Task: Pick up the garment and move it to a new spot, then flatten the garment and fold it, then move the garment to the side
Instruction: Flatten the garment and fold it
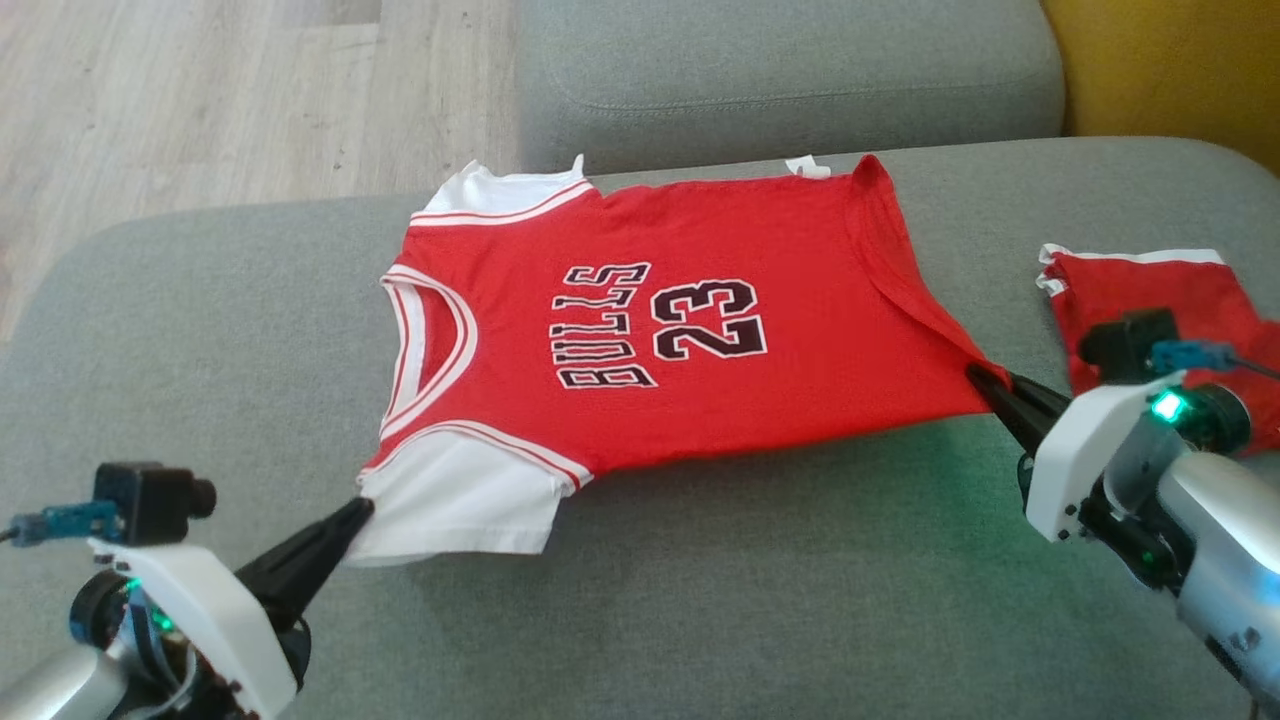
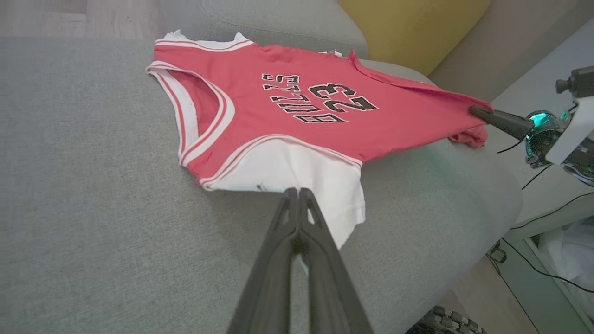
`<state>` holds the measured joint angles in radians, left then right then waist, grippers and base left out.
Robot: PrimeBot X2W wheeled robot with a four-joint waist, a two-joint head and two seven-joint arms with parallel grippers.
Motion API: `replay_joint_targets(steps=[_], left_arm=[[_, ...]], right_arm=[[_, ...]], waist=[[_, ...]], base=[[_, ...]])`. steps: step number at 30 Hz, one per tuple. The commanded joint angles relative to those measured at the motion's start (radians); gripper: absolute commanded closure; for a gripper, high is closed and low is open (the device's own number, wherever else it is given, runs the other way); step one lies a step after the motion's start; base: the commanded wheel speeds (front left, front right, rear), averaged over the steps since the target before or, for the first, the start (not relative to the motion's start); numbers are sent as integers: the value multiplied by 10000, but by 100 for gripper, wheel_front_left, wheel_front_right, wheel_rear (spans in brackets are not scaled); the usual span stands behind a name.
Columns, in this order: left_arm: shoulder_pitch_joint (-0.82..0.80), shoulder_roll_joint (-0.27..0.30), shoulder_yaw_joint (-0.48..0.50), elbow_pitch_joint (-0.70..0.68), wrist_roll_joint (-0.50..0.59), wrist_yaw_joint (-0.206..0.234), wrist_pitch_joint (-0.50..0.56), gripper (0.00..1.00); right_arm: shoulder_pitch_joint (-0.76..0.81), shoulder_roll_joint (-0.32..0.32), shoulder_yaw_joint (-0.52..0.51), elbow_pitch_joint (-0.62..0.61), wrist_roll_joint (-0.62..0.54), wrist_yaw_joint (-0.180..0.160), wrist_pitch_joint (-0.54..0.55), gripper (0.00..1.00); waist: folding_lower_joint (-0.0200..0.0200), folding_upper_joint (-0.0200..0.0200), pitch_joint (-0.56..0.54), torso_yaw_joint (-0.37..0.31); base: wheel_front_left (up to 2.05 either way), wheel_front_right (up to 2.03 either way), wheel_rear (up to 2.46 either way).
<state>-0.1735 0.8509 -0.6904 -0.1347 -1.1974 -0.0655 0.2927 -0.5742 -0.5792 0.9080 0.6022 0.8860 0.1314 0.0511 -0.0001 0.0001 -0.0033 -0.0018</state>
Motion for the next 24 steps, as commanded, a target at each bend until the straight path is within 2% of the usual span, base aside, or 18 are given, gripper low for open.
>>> replay_joint_targets(steps=[1, 12, 24], left_arm=[[-480, 469, 671, -272, -6, 81, -152, 100], [-1614, 47, 983, 260, 603, 532, -425, 100], [-4208, -818, 767, 2122, 1593, 297, 26, 100]], right_arm=[[31, -242, -202, -241, 41, -7, -139, 100], [-170, 443, -1113, -257, -707, -7, 567, 100], [-1525, 1147, -1735, 438, -1706, -7, 1956, 100]], waist=[[1, -1, 11, -25], [1, -1, 952, -137], [1, -1, 1894, -160]], base=[[0, 0, 0], [0, 0, 0], [0, 0, 0]])
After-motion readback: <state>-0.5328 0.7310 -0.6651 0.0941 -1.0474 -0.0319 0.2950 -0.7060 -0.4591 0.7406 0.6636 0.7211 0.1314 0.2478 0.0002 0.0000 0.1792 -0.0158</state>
